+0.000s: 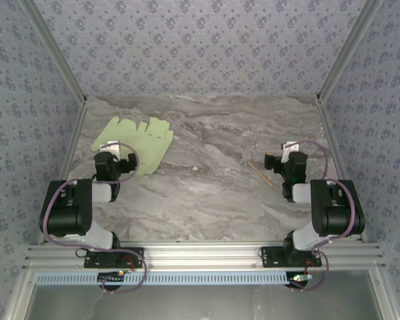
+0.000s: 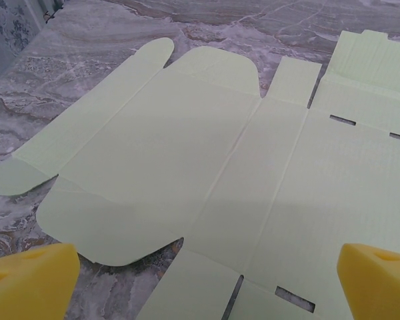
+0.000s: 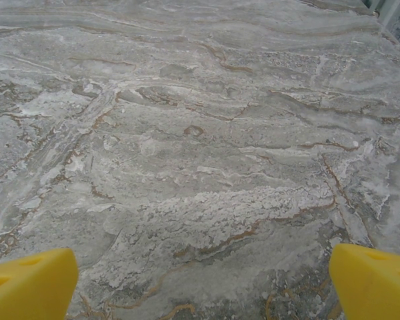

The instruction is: Fold the paper box

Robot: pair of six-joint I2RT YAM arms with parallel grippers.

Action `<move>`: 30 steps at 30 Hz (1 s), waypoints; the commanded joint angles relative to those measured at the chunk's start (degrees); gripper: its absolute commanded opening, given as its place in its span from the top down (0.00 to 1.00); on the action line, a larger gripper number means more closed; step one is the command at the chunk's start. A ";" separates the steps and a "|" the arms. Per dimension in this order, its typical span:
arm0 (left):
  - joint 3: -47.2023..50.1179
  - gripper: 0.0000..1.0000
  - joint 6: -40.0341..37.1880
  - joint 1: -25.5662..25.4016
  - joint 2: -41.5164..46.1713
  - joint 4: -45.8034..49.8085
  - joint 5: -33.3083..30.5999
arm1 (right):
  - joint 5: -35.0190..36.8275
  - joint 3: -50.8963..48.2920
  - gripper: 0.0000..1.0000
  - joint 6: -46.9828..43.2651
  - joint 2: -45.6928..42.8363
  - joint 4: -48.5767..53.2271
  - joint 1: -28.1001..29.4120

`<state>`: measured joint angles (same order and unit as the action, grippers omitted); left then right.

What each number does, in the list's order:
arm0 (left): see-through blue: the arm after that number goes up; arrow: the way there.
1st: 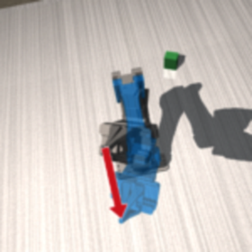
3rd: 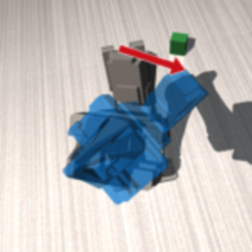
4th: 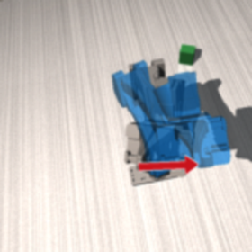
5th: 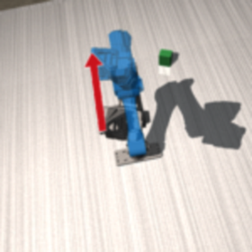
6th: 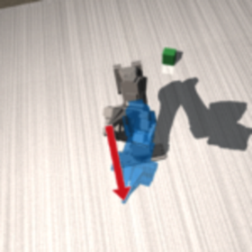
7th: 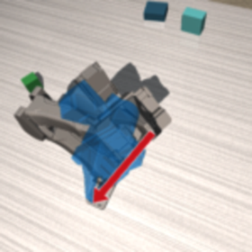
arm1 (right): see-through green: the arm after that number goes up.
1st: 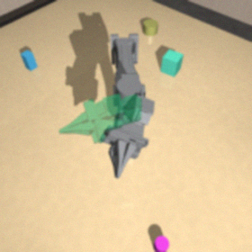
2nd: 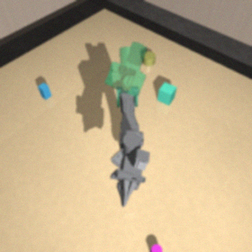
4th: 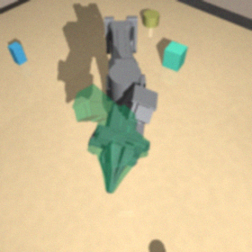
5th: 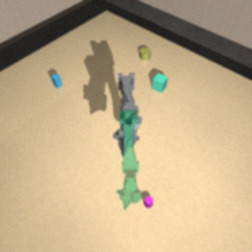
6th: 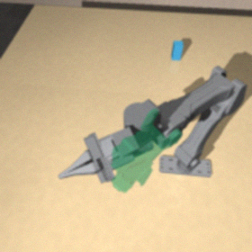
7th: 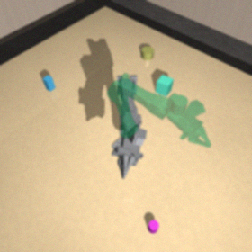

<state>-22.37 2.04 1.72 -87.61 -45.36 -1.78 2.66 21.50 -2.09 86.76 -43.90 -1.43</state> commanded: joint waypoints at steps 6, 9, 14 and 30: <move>-6.13 0.01 12.34 2.21 18.84 24.79 -19.23 | 13.80 4.43 0.01 10.02 -17.60 19.17 -0.41; -10.40 0.01 21.81 2.41 25.05 37.08 -18.34 | 18.63 6.31 0.01 21.18 -26.57 29.89 -2.18; -11.77 0.01 32.95 0.74 25.93 36.83 6.09 | 8.49 11.03 0.01 28.54 -35.81 43.23 -3.03; -41.86 0.10 8.99 -25.45 -7.03 67.52 -2.99 | 1.96 29.36 0.02 18.78 -12.02 52.68 29.80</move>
<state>-60.88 16.23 -23.46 -91.68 13.45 -1.21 3.99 47.83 17.96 72.42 5.67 27.16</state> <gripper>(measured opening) 0.910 0.977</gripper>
